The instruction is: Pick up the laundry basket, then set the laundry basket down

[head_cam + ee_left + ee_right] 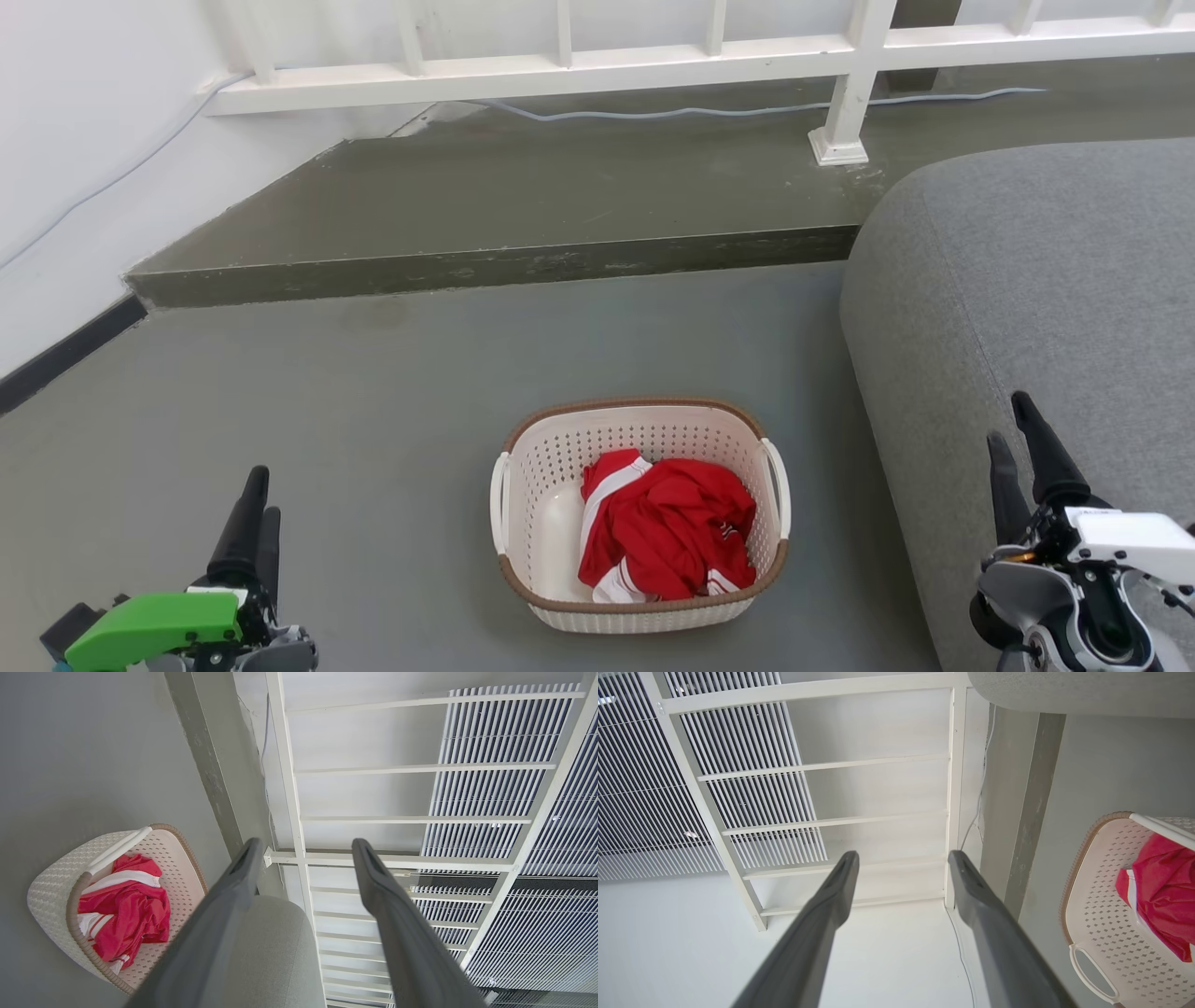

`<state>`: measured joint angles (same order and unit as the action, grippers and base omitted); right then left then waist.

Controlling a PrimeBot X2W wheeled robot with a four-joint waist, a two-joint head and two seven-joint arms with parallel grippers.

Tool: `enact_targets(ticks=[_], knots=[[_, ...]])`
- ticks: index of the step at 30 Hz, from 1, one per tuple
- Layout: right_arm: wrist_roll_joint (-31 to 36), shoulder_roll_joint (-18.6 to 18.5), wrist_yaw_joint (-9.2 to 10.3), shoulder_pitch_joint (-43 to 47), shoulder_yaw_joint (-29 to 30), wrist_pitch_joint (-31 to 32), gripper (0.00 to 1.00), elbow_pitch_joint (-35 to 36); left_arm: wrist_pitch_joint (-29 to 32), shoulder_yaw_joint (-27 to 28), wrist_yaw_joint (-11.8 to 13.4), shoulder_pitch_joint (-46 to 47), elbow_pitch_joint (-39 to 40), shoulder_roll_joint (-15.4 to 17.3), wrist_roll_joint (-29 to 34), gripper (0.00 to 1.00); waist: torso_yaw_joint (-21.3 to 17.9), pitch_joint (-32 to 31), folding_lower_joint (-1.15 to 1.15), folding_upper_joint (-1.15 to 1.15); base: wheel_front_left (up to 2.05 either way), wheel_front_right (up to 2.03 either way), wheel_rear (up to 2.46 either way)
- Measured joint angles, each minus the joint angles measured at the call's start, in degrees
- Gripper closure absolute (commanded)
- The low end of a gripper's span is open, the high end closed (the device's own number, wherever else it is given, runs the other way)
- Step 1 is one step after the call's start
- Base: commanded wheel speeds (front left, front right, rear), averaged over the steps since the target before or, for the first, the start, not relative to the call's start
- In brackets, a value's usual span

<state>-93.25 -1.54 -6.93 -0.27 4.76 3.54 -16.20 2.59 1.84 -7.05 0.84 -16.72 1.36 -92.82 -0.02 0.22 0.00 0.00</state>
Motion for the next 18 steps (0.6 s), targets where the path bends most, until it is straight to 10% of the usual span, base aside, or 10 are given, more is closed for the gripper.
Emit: enact_targets(ticks=[18], knots=[[9.2,-2.4,-0.01,-0.8,-6.3,-3.9,0.0,5.1,-4.2,-3.8,0.0,0.1,2.8,1.9,11.9,0.0,-0.2,0.2,0.0,0.0,0.0,0.0,0.0]])
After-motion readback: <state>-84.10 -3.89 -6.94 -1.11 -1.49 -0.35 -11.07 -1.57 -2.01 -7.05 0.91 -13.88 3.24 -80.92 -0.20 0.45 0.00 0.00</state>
